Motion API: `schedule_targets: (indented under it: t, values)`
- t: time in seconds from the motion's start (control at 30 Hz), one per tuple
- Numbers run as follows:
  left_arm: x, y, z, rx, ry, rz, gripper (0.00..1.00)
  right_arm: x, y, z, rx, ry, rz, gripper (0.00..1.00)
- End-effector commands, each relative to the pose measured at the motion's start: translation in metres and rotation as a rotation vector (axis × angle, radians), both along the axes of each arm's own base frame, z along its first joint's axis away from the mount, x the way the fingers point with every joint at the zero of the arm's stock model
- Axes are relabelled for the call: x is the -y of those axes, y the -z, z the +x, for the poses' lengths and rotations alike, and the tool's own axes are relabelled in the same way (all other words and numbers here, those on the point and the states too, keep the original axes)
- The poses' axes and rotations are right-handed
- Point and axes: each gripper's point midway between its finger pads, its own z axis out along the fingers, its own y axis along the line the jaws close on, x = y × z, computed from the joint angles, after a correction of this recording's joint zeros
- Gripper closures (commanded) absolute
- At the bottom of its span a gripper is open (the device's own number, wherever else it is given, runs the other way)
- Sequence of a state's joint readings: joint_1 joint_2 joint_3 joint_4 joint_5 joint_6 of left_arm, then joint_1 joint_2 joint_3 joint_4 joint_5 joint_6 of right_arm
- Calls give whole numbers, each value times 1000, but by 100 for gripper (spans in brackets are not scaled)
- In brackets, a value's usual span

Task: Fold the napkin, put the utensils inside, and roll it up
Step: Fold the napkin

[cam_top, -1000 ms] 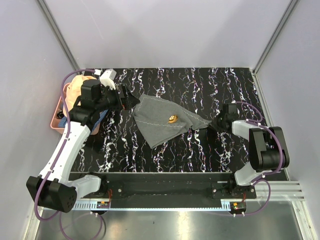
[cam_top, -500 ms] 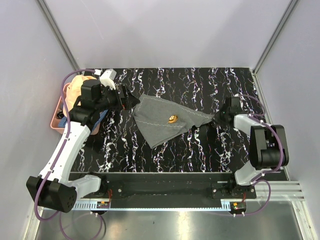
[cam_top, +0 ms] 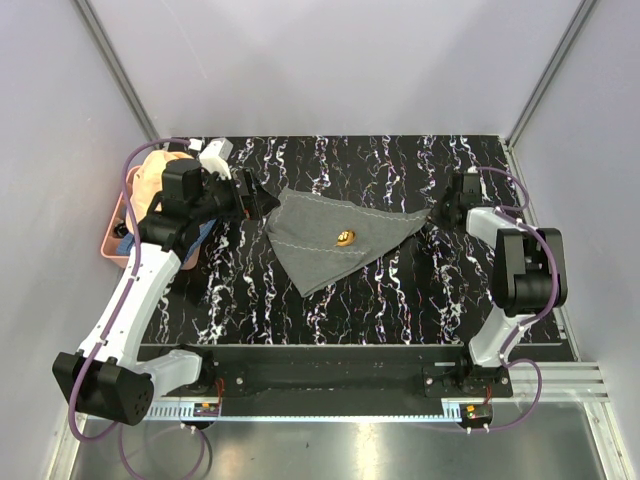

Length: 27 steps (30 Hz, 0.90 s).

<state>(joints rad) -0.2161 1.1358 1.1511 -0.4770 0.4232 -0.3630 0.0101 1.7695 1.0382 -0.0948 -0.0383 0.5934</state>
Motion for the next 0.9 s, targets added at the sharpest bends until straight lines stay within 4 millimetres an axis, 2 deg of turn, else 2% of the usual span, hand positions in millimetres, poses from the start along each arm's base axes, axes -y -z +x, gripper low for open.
schedule_targets:
  t: [0.0,0.03,0.1,0.13,0.17,0.23,0.27,0.37,0.4,0.43,0.53,0.57,0.87]
  values:
    - [5,-9,0,45,30,-14,1,-6,-47,17,160,-67,5,100]
    - [5,-9,0,45,29,-13,1,-15,-48,10,164,-103,38,100]
    - [5,-7,0,40,28,-12,1,-26,-79,12,280,-152,76,100]
    - [5,-7,0,40,28,-12,1,-36,-81,3,292,-196,116,100]
    - [4,-7,1,41,26,-11,1,-41,-101,-1,347,-215,129,100]
    - [4,-7,1,39,25,-10,1,-56,-115,-11,389,-272,154,100]
    - [5,-6,1,36,26,-10,1,-63,-130,-16,425,-299,156,100]
    - [4,-6,2,36,25,-10,1,-90,-145,-31,463,-388,179,100]
    - [4,-6,2,36,23,-9,1,-98,-148,-35,469,-412,183,100]
    - [4,-5,1,36,23,-9,1,-114,-151,-42,476,-456,190,100]
    - [4,-6,2,38,21,-8,1,-136,-157,-49,487,-511,198,100]
    - [3,-6,1,40,19,-8,1,-149,-158,-55,488,-545,202,100]
    - [3,-6,2,46,16,-6,1,-197,-148,-83,467,-707,231,100]
